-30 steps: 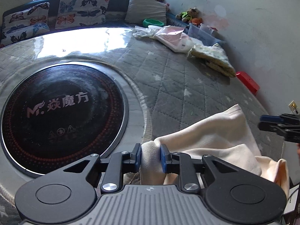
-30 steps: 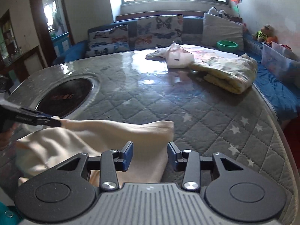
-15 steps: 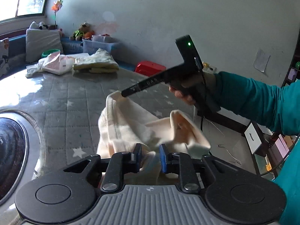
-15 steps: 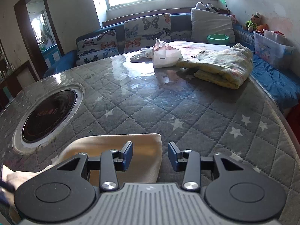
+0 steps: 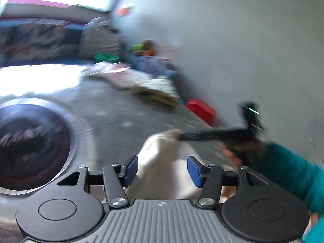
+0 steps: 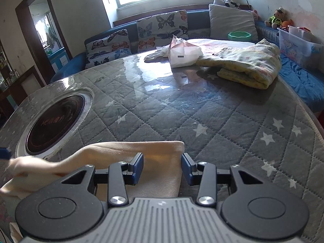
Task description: Fold clothes
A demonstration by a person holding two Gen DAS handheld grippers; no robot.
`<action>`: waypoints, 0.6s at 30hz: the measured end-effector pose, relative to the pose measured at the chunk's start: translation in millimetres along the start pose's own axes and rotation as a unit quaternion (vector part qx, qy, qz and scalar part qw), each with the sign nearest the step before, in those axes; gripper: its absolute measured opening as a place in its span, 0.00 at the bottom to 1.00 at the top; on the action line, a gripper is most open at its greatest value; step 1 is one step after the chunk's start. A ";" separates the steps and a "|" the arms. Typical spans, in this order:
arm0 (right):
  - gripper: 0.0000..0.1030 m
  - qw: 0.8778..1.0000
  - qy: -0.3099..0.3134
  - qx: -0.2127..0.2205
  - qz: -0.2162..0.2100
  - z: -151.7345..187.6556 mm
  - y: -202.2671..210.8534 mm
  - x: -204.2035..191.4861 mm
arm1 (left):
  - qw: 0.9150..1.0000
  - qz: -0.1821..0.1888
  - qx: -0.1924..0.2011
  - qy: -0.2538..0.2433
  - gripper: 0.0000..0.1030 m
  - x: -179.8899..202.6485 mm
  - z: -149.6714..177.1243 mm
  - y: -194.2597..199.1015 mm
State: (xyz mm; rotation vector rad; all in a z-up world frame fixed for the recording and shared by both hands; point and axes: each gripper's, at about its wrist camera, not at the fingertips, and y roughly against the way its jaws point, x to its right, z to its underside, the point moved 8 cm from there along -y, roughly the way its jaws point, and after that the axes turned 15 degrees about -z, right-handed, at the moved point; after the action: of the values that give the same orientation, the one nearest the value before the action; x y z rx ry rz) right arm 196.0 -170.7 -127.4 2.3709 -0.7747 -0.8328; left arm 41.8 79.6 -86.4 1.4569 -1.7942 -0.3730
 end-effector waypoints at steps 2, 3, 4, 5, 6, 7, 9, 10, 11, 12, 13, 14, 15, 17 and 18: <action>0.40 1.000 0.000 0.002 0.001 -0.6 0.9 0.4 | 0.999 -0.014 -0.003 0.044 0.55 -15.7 -7.7 -3.6; 0.40 1.000 -0.001 0.003 0.000 -0.8 1.4 0.7 | 0.998 -0.020 -0.005 0.066 0.55 -23.5 -11.5 -5.4; 0.41 1.000 -0.002 0.004 0.001 -0.8 1.8 1.2 | 0.996 -0.027 -0.006 0.087 0.55 -31.4 -15.2 -7.1; 0.41 1.000 -0.002 0.005 0.002 -0.9 2.3 1.6 | 0.993 -0.034 -0.008 0.109 0.55 -39.3 -18.9 -8.9; 0.41 1.000 -0.003 0.006 0.003 -0.9 2.7 2.0 | 0.991 -0.040 -0.010 0.130 0.56 -47.0 -22.3 -10.6; 0.41 1.000 -0.006 0.006 0.002 -0.6 3.1 3.0 | 0.990 -0.040 -0.015 0.136 0.59 -48.8 -22.4 -13.4; 0.41 1.000 -0.011 0.007 0.001 0.0 3.6 5.1 | 0.988 -0.039 -0.025 0.147 0.63 -52.5 -22.6 -18.8; 0.41 1.000 -0.014 0.008 0.000 0.0 3.5 6.2 | 0.987 -0.039 -0.030 0.152 0.65 -54.3 -22.7 -21.5; 0.41 1.000 -0.017 0.008 -0.001 0.0 3.4 7.3 | 0.986 -0.039 -0.035 0.158 0.65 -56.1 -22.8 -24.2; 0.41 1.000 -0.020 0.009 -0.002 0.0 3.4 8.3 | 0.985 -0.039 -0.040 0.163 0.65 -57.9 -22.9 -26.9; 0.41 1.000 -0.024 0.010 -0.005 -0.2 3.3 9.3 | 0.984 -0.038 -0.044 0.169 0.65 -59.7 -23.1 -29.5; 0.41 0.999 -0.029 0.011 -0.008 -0.4 3.1 10.0 | 0.983 -0.038 -0.049 0.174 0.65 -61.5 -23.2 -32.2; 0.41 0.999 -0.031 0.011 -0.009 -0.4 2.2 10.2 | 0.982 -0.038 -0.054 0.180 0.65 -63.3 -23.3 -34.9; 0.37 0.999 -0.036 0.011 -0.011 -0.4 0.4 10.7 | 0.979 -0.037 -0.064 0.190 0.63 -66.9 -23.5 -40.2; 0.36 0.999 -0.039 0.011 -0.013 -0.4 -0.5 11.0 | 0.977 -0.037 -0.069 0.196 0.59 -68.6 -23.6 -42.9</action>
State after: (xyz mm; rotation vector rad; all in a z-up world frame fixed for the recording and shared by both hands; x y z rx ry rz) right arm 203.6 -177.4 -131.6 2.3840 -0.7901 -0.9360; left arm 91.3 135.7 -125.3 1.3900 -1.3764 -0.2231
